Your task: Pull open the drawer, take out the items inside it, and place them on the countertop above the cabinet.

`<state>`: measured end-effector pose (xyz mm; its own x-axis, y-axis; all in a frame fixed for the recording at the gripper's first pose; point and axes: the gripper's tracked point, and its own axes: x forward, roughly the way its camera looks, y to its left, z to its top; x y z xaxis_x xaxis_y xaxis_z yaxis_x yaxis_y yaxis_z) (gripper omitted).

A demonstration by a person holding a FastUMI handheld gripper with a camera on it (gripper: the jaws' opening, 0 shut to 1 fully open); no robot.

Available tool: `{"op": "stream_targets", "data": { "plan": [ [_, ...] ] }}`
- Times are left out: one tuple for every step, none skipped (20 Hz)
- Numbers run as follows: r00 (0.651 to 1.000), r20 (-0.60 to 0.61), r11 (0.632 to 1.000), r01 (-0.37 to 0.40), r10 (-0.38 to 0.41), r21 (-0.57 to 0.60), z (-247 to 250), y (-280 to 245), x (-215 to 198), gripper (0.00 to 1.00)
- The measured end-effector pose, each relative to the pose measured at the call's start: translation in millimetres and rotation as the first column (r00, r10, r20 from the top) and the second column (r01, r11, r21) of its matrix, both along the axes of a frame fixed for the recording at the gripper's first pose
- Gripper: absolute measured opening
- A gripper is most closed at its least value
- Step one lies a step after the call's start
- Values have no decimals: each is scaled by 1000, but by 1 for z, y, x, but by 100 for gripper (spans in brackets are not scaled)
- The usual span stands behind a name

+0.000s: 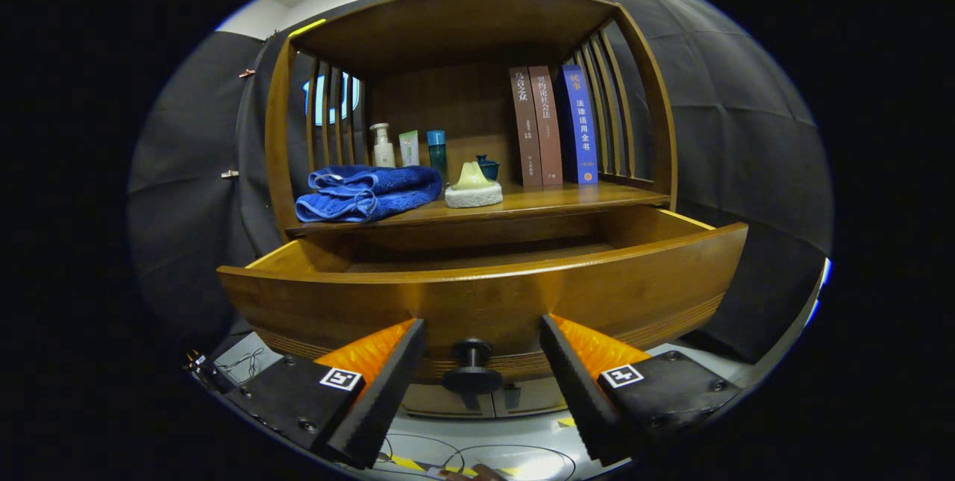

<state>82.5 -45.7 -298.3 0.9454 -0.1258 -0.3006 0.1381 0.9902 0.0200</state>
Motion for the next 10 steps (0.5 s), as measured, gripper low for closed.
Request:
{"op": "stream_targets", "data": {
  "plan": [
    [1000,-2,1000,-1,1,-2,-2,-1,9,100],
    [1000,-1,1000,-2,2,-4,-1,-1,17,100],
    [1000,-2,1000,-1,1,-4,-3,-3,25,100],
    [1000,-1,1000,-1,1,-4,-3,-4,33,100],
    [1000,-1,1000,-1,1,-3,-4,-4,41,100],
    [1000,-3,1000,0,0,-3,-6,-6,49,100],
    [1000,-6,1000,1,-1,-3,-6,-7,57,100],
    [1000,-7,1000,1,-1,-4,-8,-7,64,100],
    [1000,-7,1000,2,-2,-4,-8,-8,72,100],
    [1000,-6,1000,3,-3,-2,-9,-9,78,100]
  ]
}}
